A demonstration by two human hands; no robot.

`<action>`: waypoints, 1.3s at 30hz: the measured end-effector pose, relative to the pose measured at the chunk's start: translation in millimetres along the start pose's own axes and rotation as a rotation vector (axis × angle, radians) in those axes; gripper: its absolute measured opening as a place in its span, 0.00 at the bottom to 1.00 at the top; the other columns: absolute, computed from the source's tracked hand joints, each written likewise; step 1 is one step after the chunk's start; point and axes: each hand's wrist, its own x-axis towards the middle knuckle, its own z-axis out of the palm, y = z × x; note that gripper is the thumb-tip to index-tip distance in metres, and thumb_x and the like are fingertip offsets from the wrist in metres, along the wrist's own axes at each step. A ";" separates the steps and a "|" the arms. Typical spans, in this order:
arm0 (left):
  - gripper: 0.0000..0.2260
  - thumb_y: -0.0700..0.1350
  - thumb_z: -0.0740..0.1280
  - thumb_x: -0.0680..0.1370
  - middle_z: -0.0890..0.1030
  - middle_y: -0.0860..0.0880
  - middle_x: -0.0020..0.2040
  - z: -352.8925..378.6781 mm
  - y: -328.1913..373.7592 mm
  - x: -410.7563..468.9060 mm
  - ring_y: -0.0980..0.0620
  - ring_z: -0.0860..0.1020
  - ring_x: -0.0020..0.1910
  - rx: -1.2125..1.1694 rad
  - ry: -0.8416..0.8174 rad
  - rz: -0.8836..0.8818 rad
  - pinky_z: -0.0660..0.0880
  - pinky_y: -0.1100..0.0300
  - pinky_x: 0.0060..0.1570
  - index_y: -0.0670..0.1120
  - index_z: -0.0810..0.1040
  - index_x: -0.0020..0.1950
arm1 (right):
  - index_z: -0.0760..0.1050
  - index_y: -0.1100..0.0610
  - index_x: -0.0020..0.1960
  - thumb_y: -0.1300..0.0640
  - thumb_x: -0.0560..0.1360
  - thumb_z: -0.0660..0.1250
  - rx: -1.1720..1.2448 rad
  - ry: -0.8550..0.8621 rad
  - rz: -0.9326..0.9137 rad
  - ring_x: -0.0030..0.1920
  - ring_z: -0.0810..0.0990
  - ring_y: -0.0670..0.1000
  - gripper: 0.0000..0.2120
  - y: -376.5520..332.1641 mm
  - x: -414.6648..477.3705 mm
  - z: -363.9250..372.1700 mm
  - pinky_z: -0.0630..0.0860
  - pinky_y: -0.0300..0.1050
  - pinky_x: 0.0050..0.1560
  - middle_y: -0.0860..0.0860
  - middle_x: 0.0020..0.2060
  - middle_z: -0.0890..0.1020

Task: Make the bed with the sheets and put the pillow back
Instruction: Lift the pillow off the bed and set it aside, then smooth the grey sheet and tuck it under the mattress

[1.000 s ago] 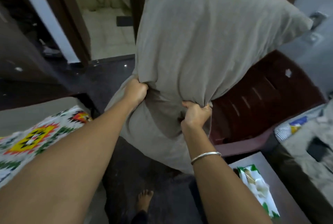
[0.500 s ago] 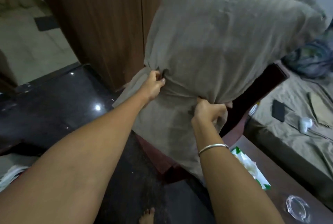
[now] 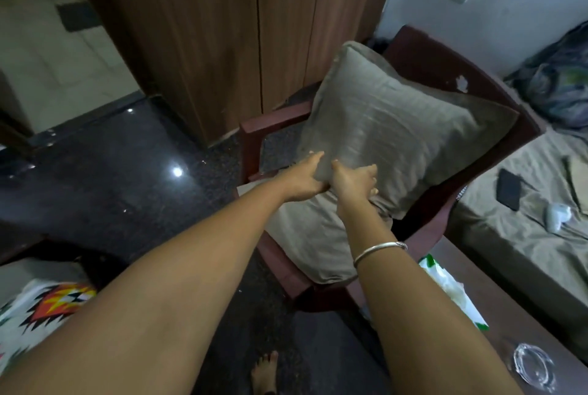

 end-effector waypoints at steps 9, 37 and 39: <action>0.38 0.46 0.67 0.77 0.44 0.44 0.78 -13.7 -30.2 -60.9 0.47 0.48 0.77 0.087 0.205 -0.157 0.52 0.55 0.73 0.46 0.44 0.78 | 0.45 0.59 0.77 0.47 0.75 0.66 -0.253 -0.285 -0.228 0.76 0.42 0.61 0.41 -10.3 -49.4 19.6 0.51 0.55 0.74 0.58 0.76 0.53; 0.40 0.49 0.66 0.77 0.41 0.44 0.78 199.9 -54.3 -534.3 0.40 0.47 0.76 0.061 0.960 -1.038 0.59 0.42 0.70 0.50 0.40 0.77 | 0.72 0.59 0.64 0.47 0.73 0.61 -0.984 -1.519 -1.482 0.63 0.73 0.60 0.24 197.5 -430.1 -59.0 0.64 0.58 0.67 0.58 0.61 0.77; 0.39 0.48 0.65 0.77 0.41 0.45 0.78 235.4 -49.8 -575.2 0.41 0.49 0.76 0.188 0.917 -1.133 0.61 0.42 0.69 0.50 0.40 0.77 | 0.73 0.58 0.62 0.49 0.72 0.62 -0.975 -1.635 -1.617 0.59 0.75 0.60 0.22 224.7 -458.3 -79.9 0.69 0.58 0.62 0.56 0.57 0.79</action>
